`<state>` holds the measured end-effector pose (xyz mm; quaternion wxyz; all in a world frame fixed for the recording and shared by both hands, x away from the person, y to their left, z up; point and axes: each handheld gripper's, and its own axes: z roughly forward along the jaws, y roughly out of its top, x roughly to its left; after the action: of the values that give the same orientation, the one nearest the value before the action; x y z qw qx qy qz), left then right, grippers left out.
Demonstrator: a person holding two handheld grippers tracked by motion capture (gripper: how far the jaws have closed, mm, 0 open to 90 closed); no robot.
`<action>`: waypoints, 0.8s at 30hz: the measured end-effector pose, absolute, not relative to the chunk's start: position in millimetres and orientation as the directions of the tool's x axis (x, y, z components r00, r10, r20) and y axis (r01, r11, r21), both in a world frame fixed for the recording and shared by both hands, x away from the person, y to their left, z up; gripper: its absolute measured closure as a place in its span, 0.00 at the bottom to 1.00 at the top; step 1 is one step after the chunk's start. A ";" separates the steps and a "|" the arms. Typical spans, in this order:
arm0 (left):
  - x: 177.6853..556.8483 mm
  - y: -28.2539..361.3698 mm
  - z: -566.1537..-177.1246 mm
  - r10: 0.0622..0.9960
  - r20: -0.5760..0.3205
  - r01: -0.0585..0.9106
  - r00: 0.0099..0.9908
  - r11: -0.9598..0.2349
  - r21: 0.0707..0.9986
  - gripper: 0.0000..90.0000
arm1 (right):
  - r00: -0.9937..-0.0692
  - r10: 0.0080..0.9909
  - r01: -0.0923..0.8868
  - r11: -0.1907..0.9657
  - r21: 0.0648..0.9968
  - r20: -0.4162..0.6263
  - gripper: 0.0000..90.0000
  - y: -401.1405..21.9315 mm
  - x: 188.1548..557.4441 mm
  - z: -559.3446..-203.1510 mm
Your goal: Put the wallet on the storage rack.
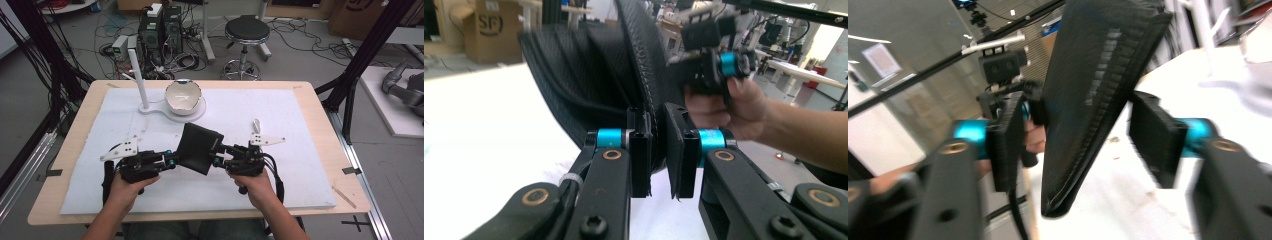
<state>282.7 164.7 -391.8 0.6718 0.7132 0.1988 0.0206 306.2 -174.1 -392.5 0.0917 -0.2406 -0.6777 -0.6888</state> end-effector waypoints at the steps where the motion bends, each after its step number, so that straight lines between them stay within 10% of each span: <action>1: 282.7 164.7 -391.8 0.311 -0.238 0.256 0.920 -0.018 0.967 0.90 | -0.869 0.200 0.447 -0.073 0.892 0.452 0.63 -175.5 305.6 -392.0; 11: 282.0 156.4 -395.3 0.282 -0.230 0.255 0.932 -0.055 0.965 0.87 | -0.901 0.224 0.371 -0.051 0.927 0.373 0.91 -180.4 301.1 -388.5; 17: 289.7 179.3 -395.6 0.470 -0.231 0.285 0.852 -0.045 0.958 0.44 | -0.904 0.301 0.326 0.027 0.945 0.303 0.92 -182.7 300.1 -389.2; 24: 295.6 213.8 -393.9 0.597 -0.234 0.308 0.767 -0.023 0.951 0.29 | -0.881 0.431 0.256 0.087 0.963 0.196 0.92 -186.8 307.2 -384.5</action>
<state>295.6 213.8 -393.9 0.6212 0.7056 0.3206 0.1162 307.2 -186.8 -384.5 -0.0689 -0.2342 -0.7339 -0.6339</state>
